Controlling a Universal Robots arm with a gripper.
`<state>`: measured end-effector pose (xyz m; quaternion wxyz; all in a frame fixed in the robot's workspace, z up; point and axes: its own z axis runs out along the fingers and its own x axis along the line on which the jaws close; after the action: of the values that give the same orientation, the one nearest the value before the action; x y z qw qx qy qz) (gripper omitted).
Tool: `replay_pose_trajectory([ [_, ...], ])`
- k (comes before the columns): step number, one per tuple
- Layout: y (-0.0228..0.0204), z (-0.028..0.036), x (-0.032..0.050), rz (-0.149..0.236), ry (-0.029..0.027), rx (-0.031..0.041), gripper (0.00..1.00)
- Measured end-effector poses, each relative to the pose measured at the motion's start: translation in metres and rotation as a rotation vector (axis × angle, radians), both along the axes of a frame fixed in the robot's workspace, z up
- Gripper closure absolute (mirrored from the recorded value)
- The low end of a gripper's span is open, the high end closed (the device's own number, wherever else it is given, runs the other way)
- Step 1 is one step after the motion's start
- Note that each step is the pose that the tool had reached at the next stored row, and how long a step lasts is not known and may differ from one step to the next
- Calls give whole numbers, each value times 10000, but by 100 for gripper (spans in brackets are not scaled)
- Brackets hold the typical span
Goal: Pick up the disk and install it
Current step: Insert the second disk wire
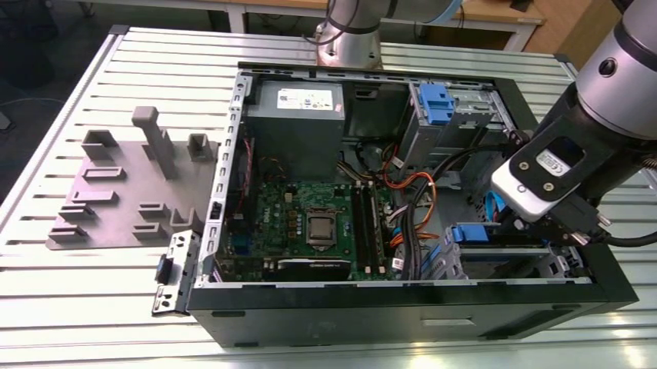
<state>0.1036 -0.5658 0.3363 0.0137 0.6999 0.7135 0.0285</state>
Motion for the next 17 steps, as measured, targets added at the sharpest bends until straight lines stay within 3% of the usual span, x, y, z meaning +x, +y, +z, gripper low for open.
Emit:
replay_pose_trajectory([
  [3, -2, 13, 0, 0, 0, 15, 84],
  [4, -2, 12, 0, 0, 1, 57, 84],
  [7, -9, 11, 0, 0, 0, 312, 84],
  [9, -26, 11, 0, 0, 0, 399, 84],
  [13, -59, 8, 0, 0, 0, 423, 84],
  [17, -64, 4, 0, 0, 0, 443, 84],
])
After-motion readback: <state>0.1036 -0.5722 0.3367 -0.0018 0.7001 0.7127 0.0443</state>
